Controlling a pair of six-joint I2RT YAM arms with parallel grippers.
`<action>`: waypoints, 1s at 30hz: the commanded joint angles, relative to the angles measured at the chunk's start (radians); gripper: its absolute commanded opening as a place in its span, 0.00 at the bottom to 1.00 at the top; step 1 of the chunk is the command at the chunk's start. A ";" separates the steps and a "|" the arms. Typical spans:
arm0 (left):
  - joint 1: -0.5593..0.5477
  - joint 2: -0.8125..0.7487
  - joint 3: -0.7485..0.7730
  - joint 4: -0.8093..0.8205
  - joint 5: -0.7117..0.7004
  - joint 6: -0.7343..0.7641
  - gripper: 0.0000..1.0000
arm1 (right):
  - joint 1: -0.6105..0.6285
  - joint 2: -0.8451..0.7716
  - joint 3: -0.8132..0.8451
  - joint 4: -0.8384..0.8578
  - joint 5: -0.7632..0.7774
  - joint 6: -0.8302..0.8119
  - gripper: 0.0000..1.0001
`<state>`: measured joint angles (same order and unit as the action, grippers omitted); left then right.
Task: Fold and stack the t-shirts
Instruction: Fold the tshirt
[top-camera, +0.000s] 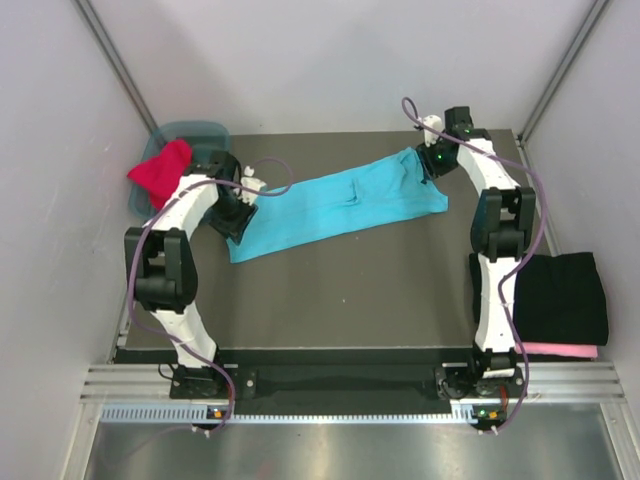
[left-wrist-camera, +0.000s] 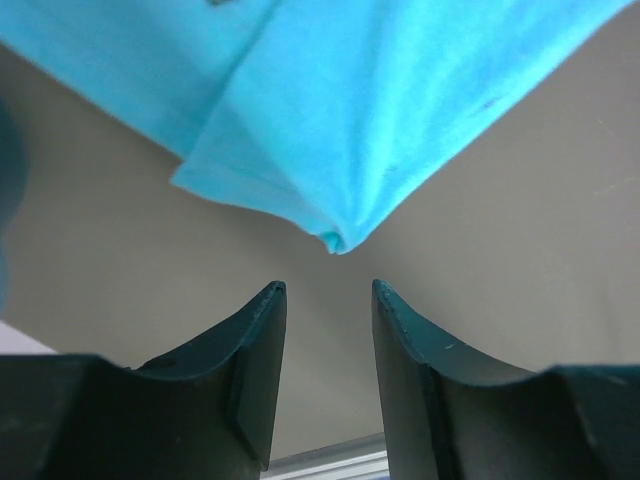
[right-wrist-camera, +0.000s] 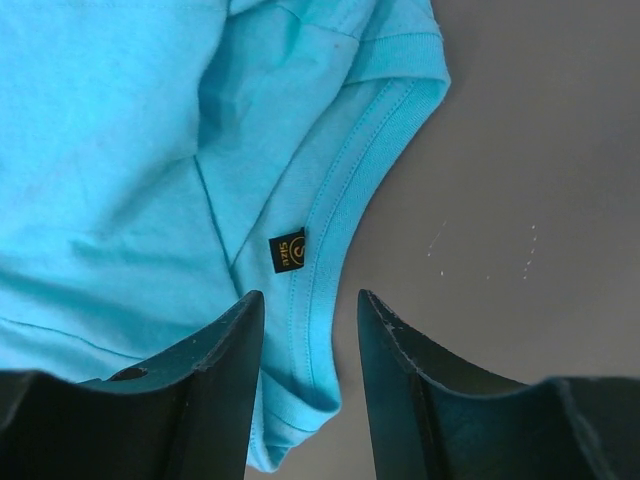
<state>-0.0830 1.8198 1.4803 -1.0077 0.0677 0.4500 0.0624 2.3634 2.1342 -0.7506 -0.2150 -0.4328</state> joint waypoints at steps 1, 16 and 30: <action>-0.030 -0.011 -0.035 0.003 0.046 0.047 0.44 | 0.001 -0.001 0.007 0.034 0.040 0.012 0.43; -0.054 0.088 -0.109 0.056 -0.040 0.076 0.45 | -0.001 -0.070 -0.031 0.034 0.009 0.051 0.46; -0.050 0.151 -0.166 0.144 -0.128 0.119 0.43 | -0.001 -0.099 -0.057 0.059 0.069 0.045 0.46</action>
<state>-0.1387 1.9446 1.3346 -0.9157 -0.0364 0.5476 0.0624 2.3314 2.0415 -0.7261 -0.1745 -0.3962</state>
